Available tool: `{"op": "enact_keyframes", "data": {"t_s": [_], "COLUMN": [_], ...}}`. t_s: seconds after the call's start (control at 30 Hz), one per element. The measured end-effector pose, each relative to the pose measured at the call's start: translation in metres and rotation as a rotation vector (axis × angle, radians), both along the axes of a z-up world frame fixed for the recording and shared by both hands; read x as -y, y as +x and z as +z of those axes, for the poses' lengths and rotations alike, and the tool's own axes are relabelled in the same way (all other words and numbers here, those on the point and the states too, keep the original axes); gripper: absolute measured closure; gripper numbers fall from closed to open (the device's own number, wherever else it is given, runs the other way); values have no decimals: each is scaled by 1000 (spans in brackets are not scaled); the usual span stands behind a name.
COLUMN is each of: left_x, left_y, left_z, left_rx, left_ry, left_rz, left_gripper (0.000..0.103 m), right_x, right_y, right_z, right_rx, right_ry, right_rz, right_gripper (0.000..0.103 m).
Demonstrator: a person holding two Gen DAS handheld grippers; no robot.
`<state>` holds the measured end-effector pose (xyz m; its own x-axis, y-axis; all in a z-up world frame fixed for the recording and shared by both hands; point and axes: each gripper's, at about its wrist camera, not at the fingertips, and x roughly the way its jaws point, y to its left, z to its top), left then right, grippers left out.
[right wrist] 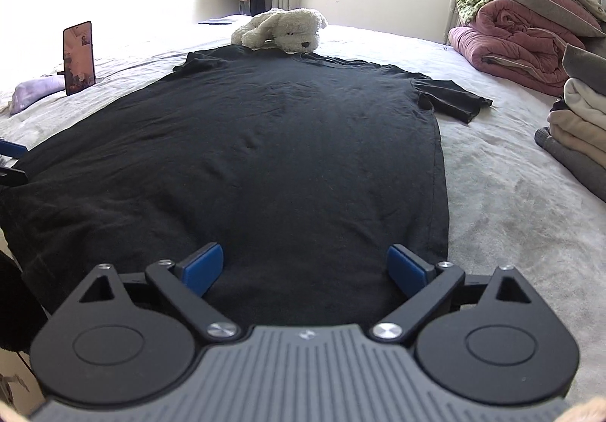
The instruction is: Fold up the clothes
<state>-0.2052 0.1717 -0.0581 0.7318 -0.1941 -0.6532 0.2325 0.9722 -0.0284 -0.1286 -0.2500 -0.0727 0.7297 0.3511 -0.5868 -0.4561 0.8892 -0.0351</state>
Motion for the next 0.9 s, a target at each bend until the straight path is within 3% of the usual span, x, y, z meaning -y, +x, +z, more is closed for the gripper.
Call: {"op": "enact_keyframes", "data": {"t_s": [0.17,0.23,0.37,0.5,0.6,0.8,0.9], "left_x": [-7,-9,-11,2,19,64,79], "left_y": [-1,0,12,48,84,148,171], "left_z": [11,18,36,51,54,37,22], "left_rx": [-97,-117,-75,-3,26,18,-35], "left_ry": [-10,-28,-73,-140,-213,-272,-283], "left_rz": [-13,-16,1,29,29,35,87], "left_gripper": [15,25,28,26,21,20,20], "right_x": [6,9,21,33,25,9,-1], "right_y": [-1,1,12,30,43,70,82], "right_z": [6,11,20,24,30,42,45], "right_rx": [-27,-38,-47,-78,-77,-71,-79], "right_ry": [-17,-28,4,50,41,21,10], "right_rz": [1,-26,-110,-226,-233,-243,-247], "right_gripper": [6,6,6,6,6,6,6]}}
